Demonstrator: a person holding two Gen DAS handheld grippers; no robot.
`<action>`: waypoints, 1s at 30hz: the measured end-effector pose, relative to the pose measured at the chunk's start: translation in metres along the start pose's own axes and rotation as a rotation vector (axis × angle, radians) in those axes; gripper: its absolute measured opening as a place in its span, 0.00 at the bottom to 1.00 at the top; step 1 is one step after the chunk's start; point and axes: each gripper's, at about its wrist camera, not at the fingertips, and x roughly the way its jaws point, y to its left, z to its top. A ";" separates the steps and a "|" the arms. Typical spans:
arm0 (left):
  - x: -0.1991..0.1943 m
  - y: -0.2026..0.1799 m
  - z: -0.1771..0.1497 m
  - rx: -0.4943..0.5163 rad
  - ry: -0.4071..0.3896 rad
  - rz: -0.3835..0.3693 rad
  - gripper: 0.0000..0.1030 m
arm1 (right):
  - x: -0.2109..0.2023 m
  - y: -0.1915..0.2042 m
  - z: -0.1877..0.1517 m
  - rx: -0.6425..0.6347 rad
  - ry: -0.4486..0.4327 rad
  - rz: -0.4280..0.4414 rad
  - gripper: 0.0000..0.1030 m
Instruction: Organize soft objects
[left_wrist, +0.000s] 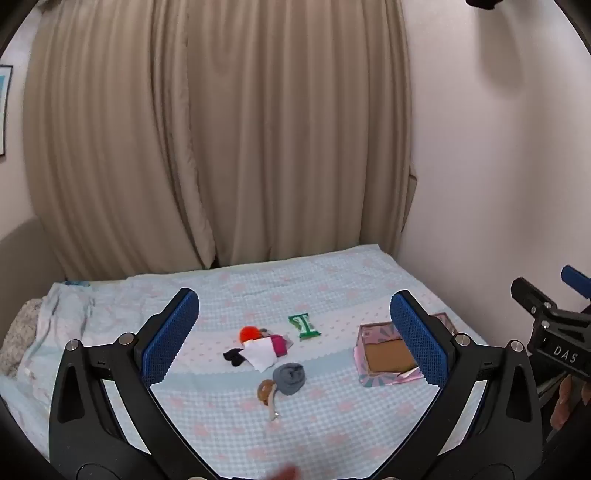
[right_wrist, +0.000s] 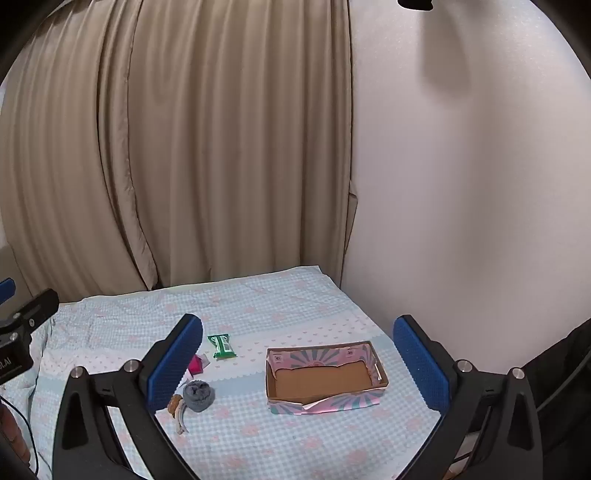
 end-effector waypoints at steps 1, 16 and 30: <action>0.000 0.000 0.000 -0.003 -0.004 -0.006 1.00 | -0.001 0.000 0.000 0.010 -0.009 0.003 1.00; -0.009 -0.003 0.002 -0.036 -0.019 -0.017 1.00 | -0.001 0.000 0.001 0.015 -0.001 0.012 1.00; -0.008 -0.007 0.003 -0.042 -0.014 -0.032 1.00 | 0.000 -0.005 0.006 0.011 -0.005 0.012 1.00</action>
